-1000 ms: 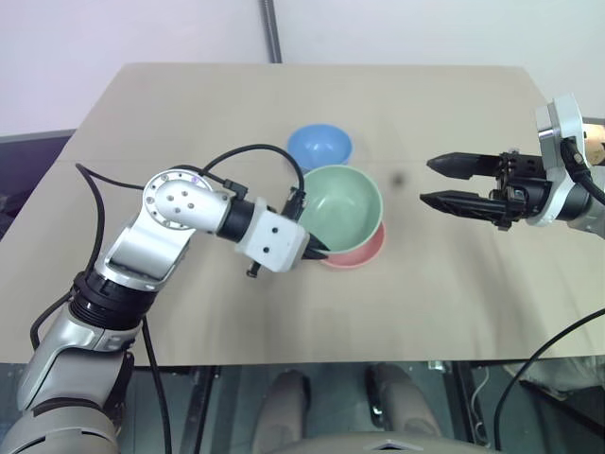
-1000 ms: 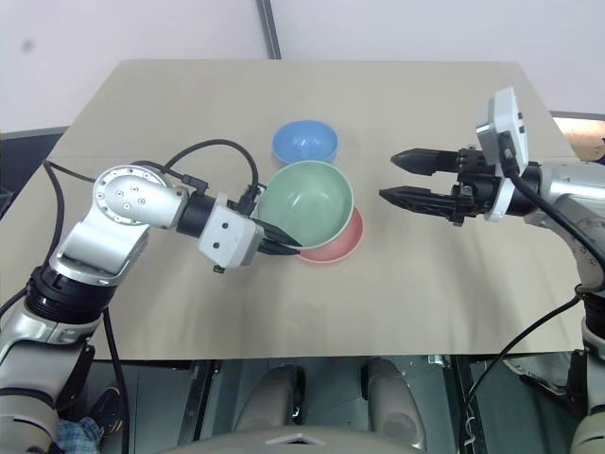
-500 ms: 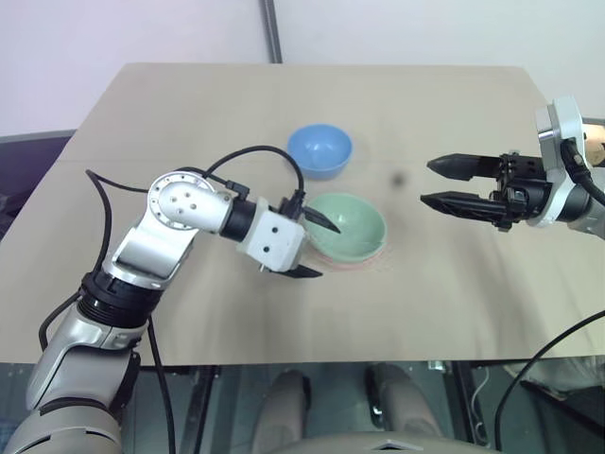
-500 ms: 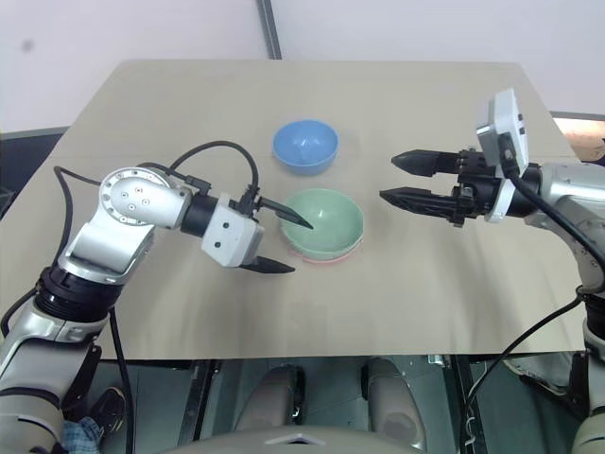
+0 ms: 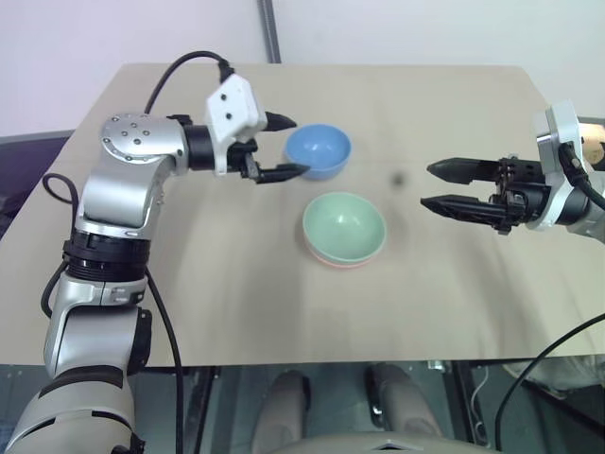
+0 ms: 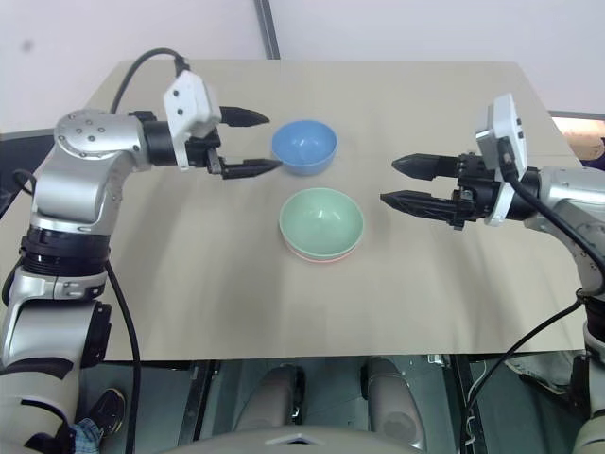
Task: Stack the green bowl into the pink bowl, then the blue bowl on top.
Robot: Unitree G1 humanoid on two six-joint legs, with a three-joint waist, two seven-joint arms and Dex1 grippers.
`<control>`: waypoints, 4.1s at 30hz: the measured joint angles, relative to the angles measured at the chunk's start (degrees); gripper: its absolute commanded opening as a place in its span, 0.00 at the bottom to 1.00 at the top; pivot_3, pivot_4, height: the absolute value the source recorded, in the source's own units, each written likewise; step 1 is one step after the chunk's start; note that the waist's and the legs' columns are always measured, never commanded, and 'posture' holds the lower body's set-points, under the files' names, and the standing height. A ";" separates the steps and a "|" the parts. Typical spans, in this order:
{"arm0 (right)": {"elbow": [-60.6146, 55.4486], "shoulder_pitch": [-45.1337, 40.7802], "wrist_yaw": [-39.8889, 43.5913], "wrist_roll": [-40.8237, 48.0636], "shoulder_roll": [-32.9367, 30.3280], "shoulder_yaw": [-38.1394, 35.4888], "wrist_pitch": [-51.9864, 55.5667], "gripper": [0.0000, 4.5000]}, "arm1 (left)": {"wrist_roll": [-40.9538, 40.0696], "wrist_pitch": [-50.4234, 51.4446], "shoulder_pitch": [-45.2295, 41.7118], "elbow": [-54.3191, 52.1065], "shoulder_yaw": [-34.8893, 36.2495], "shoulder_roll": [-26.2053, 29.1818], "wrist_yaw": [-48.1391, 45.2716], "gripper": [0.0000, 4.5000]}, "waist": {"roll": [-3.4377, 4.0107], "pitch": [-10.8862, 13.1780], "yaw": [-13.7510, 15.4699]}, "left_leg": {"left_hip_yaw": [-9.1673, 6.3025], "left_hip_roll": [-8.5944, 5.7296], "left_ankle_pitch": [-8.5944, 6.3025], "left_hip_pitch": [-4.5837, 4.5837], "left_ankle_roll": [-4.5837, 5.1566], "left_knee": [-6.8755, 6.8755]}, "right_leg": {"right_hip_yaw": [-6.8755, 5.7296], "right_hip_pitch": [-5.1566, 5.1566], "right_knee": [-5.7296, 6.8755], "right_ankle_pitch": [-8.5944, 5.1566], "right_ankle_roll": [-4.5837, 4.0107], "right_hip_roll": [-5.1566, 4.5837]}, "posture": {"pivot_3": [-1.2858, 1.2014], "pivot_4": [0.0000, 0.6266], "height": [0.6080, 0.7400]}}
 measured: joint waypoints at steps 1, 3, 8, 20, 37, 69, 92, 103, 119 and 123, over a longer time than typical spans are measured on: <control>0.00 -0.02 0.01 -0.01 0.00 0.02 0.00 0.71 | 0.47 -0.10 0.30 1.07 0.32 0.20 0.78 0.85 | 0.00 0.00 0.00 | 0.00 0.00 0.00 0.00 0.00 0.00 | 0.00 0.00 0.00 0.00 0.00 0.00 | 0.52 0.24 1.00; 0.18 -0.21 0.11 -0.06 0.03 0.18 -0.01 0.71 | 1.65 -1.03 1.58 3.01 0.45 0.82 1.76 0.85 | 0.00 0.00 0.01 | 0.01 0.00 0.00 0.02 0.00 0.00 | 0.01 0.00 0.00 0.00 0.00 -0.01 | 0.52 0.24 1.00; 1.05 -1.57 0.68 -0.63 0.04 0.94 -0.17 0.71 | 6.78 -12.67 4.13 12.45 -1.52 1.30 1.36 0.85 | 0.00 0.00 0.42 | 0.00 0.00 0.00 -0.01 -0.01 0.00 | -0.02 0.01 -0.02 0.00 -0.01 -0.01 | 0.52 0.24 1.00; 0.26 -1.39 0.51 0.02 -0.27 0.94 0.07 0.71 | 16.72 -38.84 -6.44 34.62 -8.31 -4.74 0.52 0.85 | 0.00 0.00 1.34 | 0.01 -0.04 0.00 -0.07 0.00 0.03 | -0.04 -0.01 -0.03 0.01 -0.01 -0.04 | 0.52 0.24 1.00; 0.72 1.13 -10.49 -4.65 -4.16 -0.07 6.07 0.71 | 27.89 -55.65 -15.85 59.07 -13.32 -12.82 5.28 0.85 | -0.01 -0.01 1.54 | -0.01 -0.07 0.00 -0.10 0.00 0.03 | -0.04 0.00 -0.03 0.01 -0.01 -0.05 | 0.52 0.24 1.00; -1.50 4.07 -12.49 -4.23 -5.18 -3.98 7.23 0.71 | 41.81 -49.96 -24.10 69.14 -19.51 -21.13 21.97 0.85 | -0.03 -0.01 1.57 | -0.02 -0.09 0.00 -0.10 0.00 0.03 | -0.04 0.01 0.01 0.01 0.00 -0.05 | 0.52 0.24 1.00; -1.46 4.03 -12.14 -5.04 -5.14 -3.91 6.16 0.71 | 40.94 -55.13 -26.68 69.09 -18.19 -16.45 17.90 0.37 | -0.03 -0.01 1.47 | -0.02 -0.09 0.00 -0.10 0.00 0.03 | -0.03 0.00 0.01 0.02 0.00 -0.05 | 0.52 0.24 1.00; 0.17 2.65 -11.35 -5.78 -4.06 -1.72 4.86 0.71 | 39.59 -55.90 -25.82 67.85 -17.83 -15.51 16.39 0.37 | -0.03 -0.01 1.59 | -0.03 -0.09 0.00 -0.10 0.00 0.06 | -0.04 0.00 0.02 0.02 0.00 -0.06 | 0.52 0.24 1.00; -0.08 3.53 -11.25 -5.94 -4.28 -2.19 4.76 0.71 | 42.67 -52.50 -26.03 68.51 -19.99 -19.76 25.89 0.99 | -0.03 -0.01 1.42 | -0.03 -0.10 0.00 -0.09 0.00 0.06 | -0.03 0.00 0.04 0.02 0.00 -0.05 | 0.52 0.24 1.00; -0.08 3.53 -11.28 -6.00 -4.28 -2.19 4.76 0.71 | 43.21 -51.18 -26.02 69.02 -20.46 -19.91 24.25 0.99 | -0.03 -0.01 1.45 | -0.02 -0.10 0.00 -0.10 0.00 0.06 | -0.03 0.00 0.04 0.02 0.00 -0.05 | 0.52 0.24 1.00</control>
